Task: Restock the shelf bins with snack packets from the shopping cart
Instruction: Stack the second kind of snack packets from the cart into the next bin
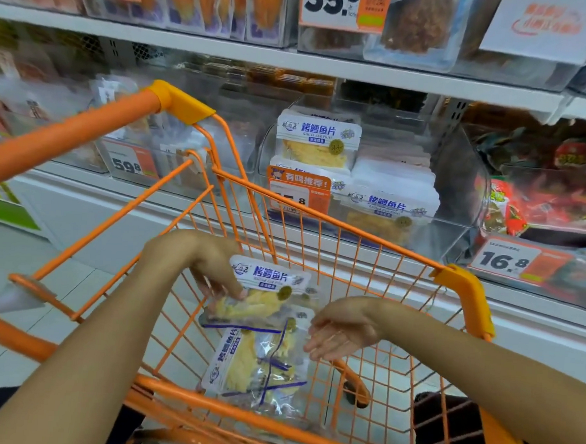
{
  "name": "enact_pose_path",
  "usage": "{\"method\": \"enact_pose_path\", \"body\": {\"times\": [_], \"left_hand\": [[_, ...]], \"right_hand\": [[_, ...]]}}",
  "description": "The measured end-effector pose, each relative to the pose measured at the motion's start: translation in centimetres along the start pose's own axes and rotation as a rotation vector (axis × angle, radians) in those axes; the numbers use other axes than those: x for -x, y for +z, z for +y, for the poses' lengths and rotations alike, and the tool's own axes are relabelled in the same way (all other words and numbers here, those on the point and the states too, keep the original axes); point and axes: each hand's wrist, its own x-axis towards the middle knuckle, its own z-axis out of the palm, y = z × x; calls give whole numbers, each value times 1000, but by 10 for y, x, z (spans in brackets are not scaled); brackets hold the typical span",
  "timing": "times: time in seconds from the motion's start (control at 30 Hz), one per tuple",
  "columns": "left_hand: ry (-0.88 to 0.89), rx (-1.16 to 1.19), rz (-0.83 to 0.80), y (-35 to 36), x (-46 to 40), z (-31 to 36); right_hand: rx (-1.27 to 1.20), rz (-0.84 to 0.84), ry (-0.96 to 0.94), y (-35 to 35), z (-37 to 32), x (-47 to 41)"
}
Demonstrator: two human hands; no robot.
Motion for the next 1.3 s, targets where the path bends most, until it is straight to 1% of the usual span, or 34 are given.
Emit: {"method": "enact_pose_path", "body": {"times": [0.1,0.23,0.33,0.37,0.43,0.47,0.53,0.63,0.7,0.77,0.83,0.9,0.93,1.07,1.13,1.2,1.23,1.3], "left_hand": [[-84,4,36,-2,1,-1],[-154,46,149,-4,1,-1],[-179,63,166,-7,-1,-1],[-181,53,188,-9,-1,-2],[-206,38,215,-10,-2,-4],[-211,41,215,-11,-1,-4],[-221,57,213,-13,-3,-6],[-191,97,185,-15,-5,-5],[-139,175,150,-16,-3,2],[-112,298,112,-14,3,8],[-76,425,52,-15,10,9],[-12,562,36,-19,13,7],[27,628,58,-19,15,8],[199,885,298,-16,17,20],[305,1064,387,-14,15,30],[442,1205,404,-11,12,43],[504,1229,398,-7,12,49],[576,1189,398,2,14,57]], "right_hand": [[233,13,48,29,-1,-4],[286,46,-2,68,-1,-35],[284,137,-33,81,3,-48],[306,169,-45,80,2,-44],[468,234,-125,67,-3,-27],[542,237,-161,58,-8,-13],[578,172,-179,39,-19,19],[543,86,-212,8,-30,58],[475,81,-262,-4,-28,74],[333,89,-338,-12,-24,82],[232,132,-436,-15,-21,88],[189,183,-520,-15,-22,93],[150,227,-557,-14,-22,94],[-165,487,-732,-4,-22,103],[-362,469,-813,4,-22,102],[-539,399,-833,6,-24,100],[-614,360,-816,8,-26,98],[-742,275,-751,15,-28,92]]}}
